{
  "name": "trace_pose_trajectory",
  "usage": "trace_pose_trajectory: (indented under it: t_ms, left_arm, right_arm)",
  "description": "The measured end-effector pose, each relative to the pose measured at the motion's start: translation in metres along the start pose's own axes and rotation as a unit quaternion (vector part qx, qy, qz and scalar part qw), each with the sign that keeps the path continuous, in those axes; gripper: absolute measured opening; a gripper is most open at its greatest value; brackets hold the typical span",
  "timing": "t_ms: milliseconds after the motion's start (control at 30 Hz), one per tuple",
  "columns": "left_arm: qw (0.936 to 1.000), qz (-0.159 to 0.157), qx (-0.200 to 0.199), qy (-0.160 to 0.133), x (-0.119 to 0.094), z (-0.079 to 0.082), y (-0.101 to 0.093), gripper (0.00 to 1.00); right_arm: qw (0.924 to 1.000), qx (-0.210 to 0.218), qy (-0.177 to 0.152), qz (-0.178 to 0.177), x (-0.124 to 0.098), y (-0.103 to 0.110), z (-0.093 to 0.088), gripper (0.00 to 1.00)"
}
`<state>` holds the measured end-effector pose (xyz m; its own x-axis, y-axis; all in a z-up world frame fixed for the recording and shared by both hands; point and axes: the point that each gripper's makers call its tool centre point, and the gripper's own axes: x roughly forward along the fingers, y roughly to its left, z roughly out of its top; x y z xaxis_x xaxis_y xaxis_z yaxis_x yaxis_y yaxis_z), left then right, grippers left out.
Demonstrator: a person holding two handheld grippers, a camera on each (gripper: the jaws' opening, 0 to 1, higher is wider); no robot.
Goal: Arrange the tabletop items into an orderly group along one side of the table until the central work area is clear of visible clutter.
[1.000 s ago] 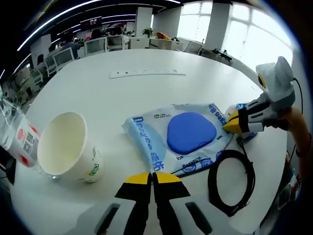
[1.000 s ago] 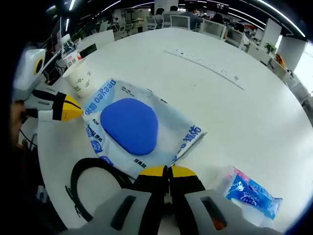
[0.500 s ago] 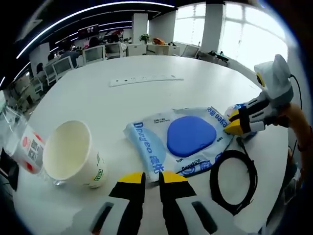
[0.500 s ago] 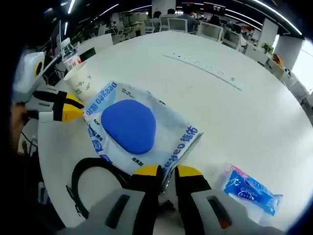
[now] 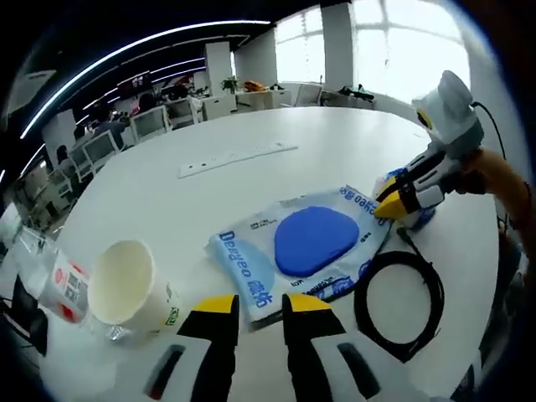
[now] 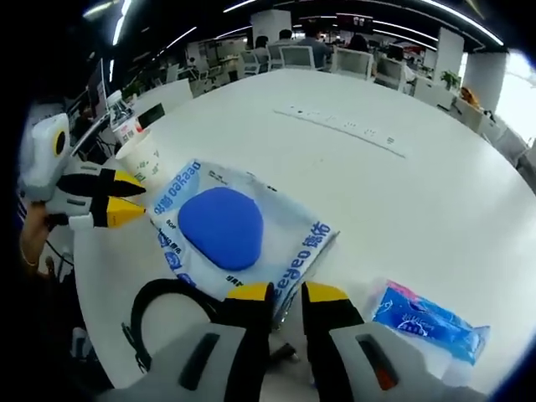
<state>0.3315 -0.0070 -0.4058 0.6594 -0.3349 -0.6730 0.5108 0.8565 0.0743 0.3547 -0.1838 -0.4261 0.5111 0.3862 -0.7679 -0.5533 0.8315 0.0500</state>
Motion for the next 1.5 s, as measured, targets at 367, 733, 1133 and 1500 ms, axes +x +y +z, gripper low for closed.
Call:
trace_pose_trajectory:
  t_ms: [367, 733, 1133, 1500]
  left_arm:
    - [0.9993, -0.024, -0.006, -0.029, 0.001, 0.006, -0.006, 0.32]
    - [0.9989, -0.032, 0.008, -0.033, 0.0, 0.005, -0.009, 0.42]
    - [0.9962, -0.071, 0.008, -0.049, -0.019, 0.006, -0.034, 0.64]
    - [0.9934, -0.082, 0.028, -0.075, -0.033, 0.003, -0.042, 0.7]
  right_arm:
    - [0.9968, 0.021, -0.064, 0.044, -0.009, 0.01, 0.009, 0.28]
    - [0.995, -0.005, -0.09, 0.043, -0.021, 0.017, 0.022, 0.48]
    - [0.9926, -0.058, -0.104, 0.023, -0.038, 0.031, 0.012, 0.54]
    - [0.9924, -0.066, -0.104, 0.008, -0.048, 0.029, 0.0, 0.6]
